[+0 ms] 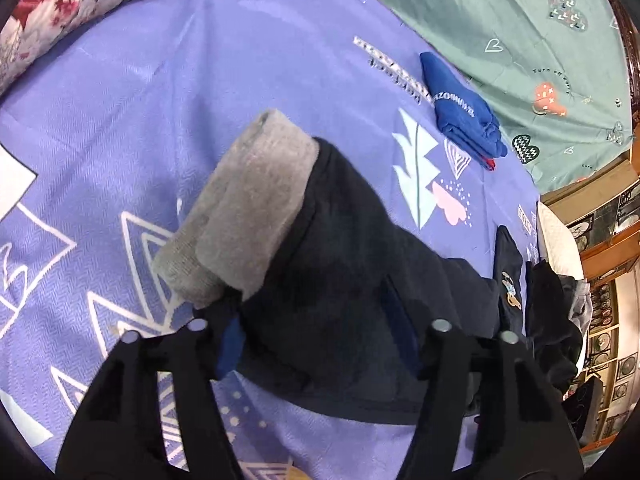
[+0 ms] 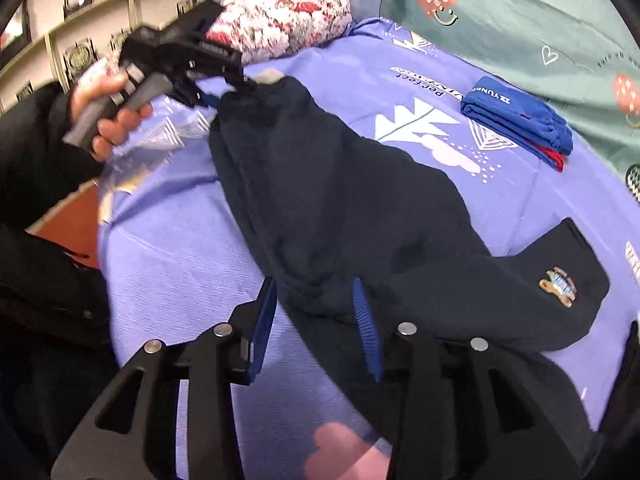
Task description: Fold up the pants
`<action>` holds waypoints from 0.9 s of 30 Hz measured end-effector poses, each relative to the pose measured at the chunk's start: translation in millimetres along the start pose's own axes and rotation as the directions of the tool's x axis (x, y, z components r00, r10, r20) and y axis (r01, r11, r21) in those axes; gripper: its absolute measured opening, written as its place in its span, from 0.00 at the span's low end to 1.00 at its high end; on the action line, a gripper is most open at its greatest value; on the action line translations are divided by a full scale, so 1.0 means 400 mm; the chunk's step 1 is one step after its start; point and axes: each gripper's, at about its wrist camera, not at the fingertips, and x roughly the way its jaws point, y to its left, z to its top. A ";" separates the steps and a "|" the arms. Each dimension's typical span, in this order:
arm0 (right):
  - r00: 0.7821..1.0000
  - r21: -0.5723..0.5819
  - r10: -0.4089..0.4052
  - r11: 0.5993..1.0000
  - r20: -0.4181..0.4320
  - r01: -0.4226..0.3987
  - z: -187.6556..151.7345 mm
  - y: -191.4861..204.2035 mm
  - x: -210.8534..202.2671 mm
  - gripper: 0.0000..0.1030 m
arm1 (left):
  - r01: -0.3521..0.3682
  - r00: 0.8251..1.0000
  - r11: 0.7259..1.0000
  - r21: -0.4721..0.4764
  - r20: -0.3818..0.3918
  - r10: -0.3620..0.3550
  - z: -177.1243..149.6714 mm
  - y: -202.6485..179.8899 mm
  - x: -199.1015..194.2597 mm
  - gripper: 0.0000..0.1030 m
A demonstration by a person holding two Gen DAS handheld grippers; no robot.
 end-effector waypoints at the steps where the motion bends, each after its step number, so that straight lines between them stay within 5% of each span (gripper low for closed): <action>1: 1.000 -0.006 0.007 1.000 -0.026 -0.007 -0.001 -0.003 0.017 0.30 | 0.003 1.000 1.000 0.008 0.011 -0.003 0.001 -0.004 -0.008 0.42; 2: 0.999 -0.004 0.019 1.000 -0.045 -0.019 -0.001 -0.006 0.030 0.21 | 0.007 1.000 1.000 0.014 0.019 -0.008 0.002 -0.004 -0.016 0.31; 6: 0.998 0.017 0.052 0.999 -0.045 -0.051 0.002 -0.027 0.033 0.09 | 0.029 0.999 1.000 0.005 0.039 -0.029 0.007 0.011 -0.048 0.17; 11: 0.996 0.034 0.080 0.996 0.031 -0.081 0.022 -0.039 -0.025 0.08 | 0.056 0.994 0.998 0.013 0.088 -0.057 0.007 -0.001 -0.103 0.16; 15: 0.997 0.028 0.081 0.996 0.004 -0.081 0.009 -0.033 -0.019 0.08 | 0.067 0.996 0.998 0.017 0.061 -0.067 -0.003 0.001 -0.102 0.16; 16: 0.996 0.030 0.085 0.996 -0.006 -0.085 0.005 -0.032 -0.013 0.02 | 0.056 0.997 0.998 0.012 0.050 -0.056 -0.006 0.007 -0.092 0.17; 19: 0.995 0.036 0.092 0.995 -0.027 -0.091 -0.004 -0.025 0.006 0.00 | 0.043 0.999 0.999 -0.029 0.000 -0.043 -0.013 0.033 -0.044 0.40; 20: 0.995 0.037 0.094 0.995 -0.030 -0.093 -0.006 -0.023 0.009 0.00 | 0.039 0.999 0.998 -0.043 -0.009 -0.040 -0.013 0.038 -0.030 0.59; 21: 0.995 0.036 0.093 0.995 -0.033 -0.091 -0.007 -0.022 0.010 0.00 | 0.034 0.999 0.998 -0.055 -0.013 -0.035 -0.013 0.042 -0.016 0.67; 26: 0.997 0.031 0.079 0.996 -0.023 -0.079 -0.006 -0.018 0.002 0.00 | 0.006 1.000 1.000 -0.018 -0.004 -0.006 0.000 0.010 0.019 0.66; 27: 0.997 0.032 0.077 0.997 -0.026 -0.077 -0.005 -0.020 0.004 0.00 | 0.002 1.000 1.000 -0.007 0.012 -0.002 0.002 0.002 0.017 0.60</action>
